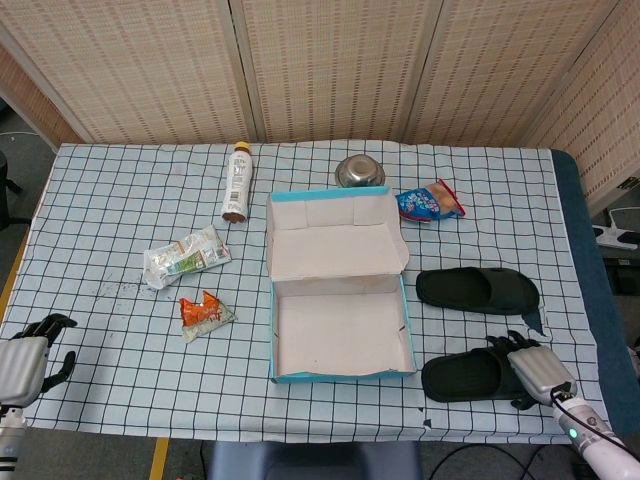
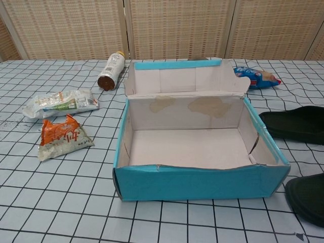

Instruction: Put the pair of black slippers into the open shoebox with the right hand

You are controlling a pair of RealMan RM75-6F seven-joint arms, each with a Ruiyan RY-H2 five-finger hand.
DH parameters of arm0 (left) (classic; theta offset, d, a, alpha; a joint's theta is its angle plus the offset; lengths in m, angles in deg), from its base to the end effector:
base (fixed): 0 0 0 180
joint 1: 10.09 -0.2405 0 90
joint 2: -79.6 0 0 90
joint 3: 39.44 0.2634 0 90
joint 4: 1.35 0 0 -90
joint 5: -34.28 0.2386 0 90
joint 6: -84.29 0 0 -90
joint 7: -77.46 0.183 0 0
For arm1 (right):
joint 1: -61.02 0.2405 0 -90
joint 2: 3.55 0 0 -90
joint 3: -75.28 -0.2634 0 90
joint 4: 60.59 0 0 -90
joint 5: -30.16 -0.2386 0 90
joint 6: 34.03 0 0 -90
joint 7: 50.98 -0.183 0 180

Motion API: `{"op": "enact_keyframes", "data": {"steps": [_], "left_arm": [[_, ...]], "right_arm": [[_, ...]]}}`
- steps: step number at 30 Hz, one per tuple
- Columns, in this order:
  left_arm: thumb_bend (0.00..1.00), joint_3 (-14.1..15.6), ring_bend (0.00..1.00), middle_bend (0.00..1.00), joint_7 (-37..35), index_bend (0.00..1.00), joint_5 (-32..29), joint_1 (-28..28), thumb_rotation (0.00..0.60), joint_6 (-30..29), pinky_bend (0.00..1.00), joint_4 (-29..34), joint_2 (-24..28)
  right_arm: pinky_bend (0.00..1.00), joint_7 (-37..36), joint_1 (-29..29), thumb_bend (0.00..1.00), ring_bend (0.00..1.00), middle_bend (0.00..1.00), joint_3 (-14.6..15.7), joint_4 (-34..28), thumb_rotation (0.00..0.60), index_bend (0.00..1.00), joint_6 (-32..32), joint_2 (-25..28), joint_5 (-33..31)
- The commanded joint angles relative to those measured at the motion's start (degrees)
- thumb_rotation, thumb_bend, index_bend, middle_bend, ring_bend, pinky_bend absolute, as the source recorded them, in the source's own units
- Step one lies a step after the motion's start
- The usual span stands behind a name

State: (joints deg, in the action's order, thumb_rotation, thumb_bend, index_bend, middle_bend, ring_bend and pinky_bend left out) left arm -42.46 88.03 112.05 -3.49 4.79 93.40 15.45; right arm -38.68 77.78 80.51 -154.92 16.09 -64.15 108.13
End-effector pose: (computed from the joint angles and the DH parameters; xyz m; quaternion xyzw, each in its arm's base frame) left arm -0.3420 0.2309 0.1240 -0.6054 -0.3976 -0.3036 0.6191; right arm -0.3647 -0.2187 0.0502 0.7579 -0.4590 0.1187 0.4481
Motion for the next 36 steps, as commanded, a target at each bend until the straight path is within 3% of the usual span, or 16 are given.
{"op": "enact_keyframes", "data": {"steps": [1, 5, 8, 11, 15, 23, 31, 36], "left_arm": [[0.43, 0.0, 0.29, 0.22, -0.2, 0.3, 0.0, 0.0, 0.6, 0.1, 0.46, 0.2, 0.1], [0.43, 0.1, 0.29, 0.22, -0.3, 0.3, 0.0, 0.0, 0.6, 0.1, 0.46, 0.1, 0.2], [0.43, 0.1, 0.29, 0.22, -0.5, 0.3, -0.4, 0.1, 0.6, 0.5, 0.46, 0.3, 0.3], [0.43, 0.1, 0.29, 0.22, -0.3, 0.3, -0.5, 0.2, 0.6, 0.7, 0.46, 0.3, 0.4], [0.43, 0.2, 0.29, 0.22, -0.4, 0.3, -0.8, 0.3, 0.6, 1.0, 0.46, 0.5, 0.4], [0.43, 0.1, 0.29, 0.22, -0.6, 0.3, -1.6, 0.3, 0.6, 1.5, 0.46, 0.6, 0.6], [0.43, 0.1, 0.29, 0.22, -0.4, 0.3, -2.2, 0.4, 0.6, 1.8, 0.46, 1.2, 0.9], [0.43, 0.1, 0.29, 0.22, 0.1, 0.3, -2.7, 0.5, 0.6, 2.1, 0.46, 1.4, 0.9]], "right_arm": [[0.19, 0.8, 0.6, 0.0, 0.0, 0.1, 0.2, 1.4, 0.6, 0.05, -1.0, -1.3, -1.2], [0.19, 2.0, 0.5, 0.0, 0.03, 0.16, -0.3, 2.4, 0.6, 0.13, 0.2, -2.6, -2.1], [0.2, 2.3, -0.4, 0.0, 0.18, 0.35, -0.9, 3.8, 0.6, 0.33, 3.3, -4.1, -1.7], [0.3, 1.9, -1.2, 0.0, 0.37, 0.52, -1.5, 5.2, 0.6, 0.55, 6.1, -5.6, -1.3], [0.4, 1.7, -2.0, 0.0, 0.5, 0.64, -2.0, 6.6, 0.6, 0.7, 8.8, -6.8, -0.7], [0.42, 4.5, -4.5, 0.0, 0.52, 0.67, -2.9, -0.3, 0.6, 0.73, 15.8, -1.1, -1.1], [0.44, 13.5, -6.7, 0.0, 0.52, 0.67, -2.4, -16.2, 0.6, 0.73, 21.7, 14.1, -1.9], [0.45, 13.4, -5.4, 0.0, 0.52, 0.67, -4.1, -24.5, 0.6, 0.73, 22.6, 19.1, 0.2]]}}
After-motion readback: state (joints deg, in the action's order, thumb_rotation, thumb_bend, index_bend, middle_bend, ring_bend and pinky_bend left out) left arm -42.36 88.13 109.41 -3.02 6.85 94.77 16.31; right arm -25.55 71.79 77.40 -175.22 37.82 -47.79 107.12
